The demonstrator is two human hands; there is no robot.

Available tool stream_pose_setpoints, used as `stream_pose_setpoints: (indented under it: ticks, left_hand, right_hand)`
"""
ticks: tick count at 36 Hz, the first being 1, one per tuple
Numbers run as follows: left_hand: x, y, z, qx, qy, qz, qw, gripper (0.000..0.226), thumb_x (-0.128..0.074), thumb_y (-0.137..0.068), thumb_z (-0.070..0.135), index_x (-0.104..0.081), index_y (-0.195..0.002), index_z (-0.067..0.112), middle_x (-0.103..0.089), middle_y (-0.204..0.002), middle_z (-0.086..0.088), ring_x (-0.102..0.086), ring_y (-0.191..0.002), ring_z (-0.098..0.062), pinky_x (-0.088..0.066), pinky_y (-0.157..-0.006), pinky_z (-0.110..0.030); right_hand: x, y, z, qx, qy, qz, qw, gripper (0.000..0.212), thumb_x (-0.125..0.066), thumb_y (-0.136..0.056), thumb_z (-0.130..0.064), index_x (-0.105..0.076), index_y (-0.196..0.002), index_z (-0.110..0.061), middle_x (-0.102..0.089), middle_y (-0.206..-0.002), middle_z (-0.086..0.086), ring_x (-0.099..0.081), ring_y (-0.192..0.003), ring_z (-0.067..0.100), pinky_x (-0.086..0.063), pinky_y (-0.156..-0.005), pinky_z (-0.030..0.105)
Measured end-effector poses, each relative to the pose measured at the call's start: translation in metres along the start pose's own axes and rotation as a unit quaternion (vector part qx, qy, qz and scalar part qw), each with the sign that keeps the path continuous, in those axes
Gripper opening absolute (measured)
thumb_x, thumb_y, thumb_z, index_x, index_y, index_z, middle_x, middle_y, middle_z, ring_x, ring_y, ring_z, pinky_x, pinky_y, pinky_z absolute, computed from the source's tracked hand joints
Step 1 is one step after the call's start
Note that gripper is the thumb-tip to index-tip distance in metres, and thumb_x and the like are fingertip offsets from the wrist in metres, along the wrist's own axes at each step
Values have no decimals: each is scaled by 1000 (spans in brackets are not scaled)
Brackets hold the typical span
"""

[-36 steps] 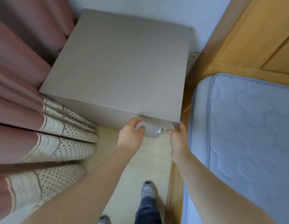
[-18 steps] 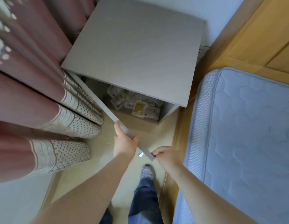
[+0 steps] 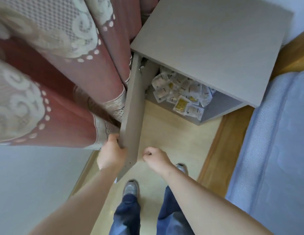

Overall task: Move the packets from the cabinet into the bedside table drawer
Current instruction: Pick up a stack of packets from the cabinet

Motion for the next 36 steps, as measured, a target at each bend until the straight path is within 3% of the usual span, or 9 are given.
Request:
stream_pose_setpoints:
  ticks: [2, 9, 13, 17, 21, 24, 28, 31, 36]
  left_hand:
    - [10, -7, -11, 4, 5, 25, 1000, 44, -51, -83, 8, -50, -126, 17, -59, -118, -9, -54, -96, -31, -39, -73, -33]
    - [23, -21, -22, 13, 24, 77, 997, 54, -54, -86, 12, -40, -139, 9, -44, -133, -21, -46, -116, -41, -40, -90, -43]
    - [14, -16, -18, -46, -15, 108, 993, 55, -59, -82, 6, -44, -135, 2, -43, -135, -24, -38, -123, -41, -37, -98, -50]
    - [-1, -9, 1, -159, -57, 144, 975, 44, -52, -71, 10, -60, -112, -4, -59, -117, -24, -53, -111, -45, -42, -91, -56]
    - [-23, -11, 40, -198, -29, 53, 978, 39, -54, -83, 3, -59, -121, 3, -58, -123, -16, -49, -116, -35, -39, -95, -34]
    - [-49, -20, 70, -182, -12, -6, 983, 41, -54, -89, 9, -53, -130, 12, -54, -129, -9, -47, -119, -27, -34, -86, -24]
    - [-90, -37, 100, -209, -5, -63, 976, 39, -52, -91, 11, -53, -130, 15, -54, -131, -5, -51, -117, -22, -33, -81, -19]
    - [-122, -58, 105, -206, 3, -97, 974, 36, -49, -92, 13, -53, -129, 17, -53, -131, -2, -52, -116, -17, -33, -81, -17]
    - [-169, -110, 103, -230, -46, -143, 962, 35, -50, -92, 15, -54, -126, 18, -55, -129, -4, -56, -112, -20, -44, -91, -26]
  right_hand:
    - [-2, -4, 3, -4, -3, 12, 1000, 26, -44, -91, -16, -63, -109, -19, -61, -106, -1, -53, -95, 16, -40, -80, 22]
    - [-9, -15, 10, -5, 5, 21, 1000, 24, -44, -92, -16, -63, -105, -19, -56, -93, -7, -53, -88, 14, -39, -74, 21]
    - [0, -21, 13, -12, -7, 34, 999, 25, -43, -91, -16, -63, -105, -20, -55, -89, -9, -53, -84, 13, -39, -69, 20]
    - [22, -27, 19, -10, -13, 45, 999, 26, -42, -91, -14, -63, -106, -19, -57, -92, -8, -53, -83, 13, -39, -62, 20]
    - [50, -32, 31, -25, -39, 59, 997, 27, -43, -91, -12, -64, -107, -17, -58, -97, -6, -52, -86, 13, -40, -71, 22]
    - [71, -41, 42, -35, -39, 74, 996, 28, -41, -92, -14, -63, -109, -18, -61, -103, -3, -56, -90, 16, -44, -77, 25]
    - [92, -62, 63, -60, -26, 113, 991, 29, -41, -91, -16, -61, -112, -19, -63, -113, 2, -59, -99, 21, -47, -86, 29]
    - [100, -81, 80, -80, -43, 136, 987, 31, -41, -91, -14, -58, -117, -18, -62, -112, 4, -59, -95, 21, -47, -86, 30]
    - [106, -125, 108, -101, -37, 174, 979, 36, -40, -93, -14, -51, -127, -19, -54, -125, 5, -57, -89, 20, -46, -79, 29]
Point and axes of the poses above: each hand's wrist, its own y-axis away from the middle knuckle, its own x-axis out of the back of the hand, z = x × y, the point moved 3 cm from there along -y, towards the middle knuckle
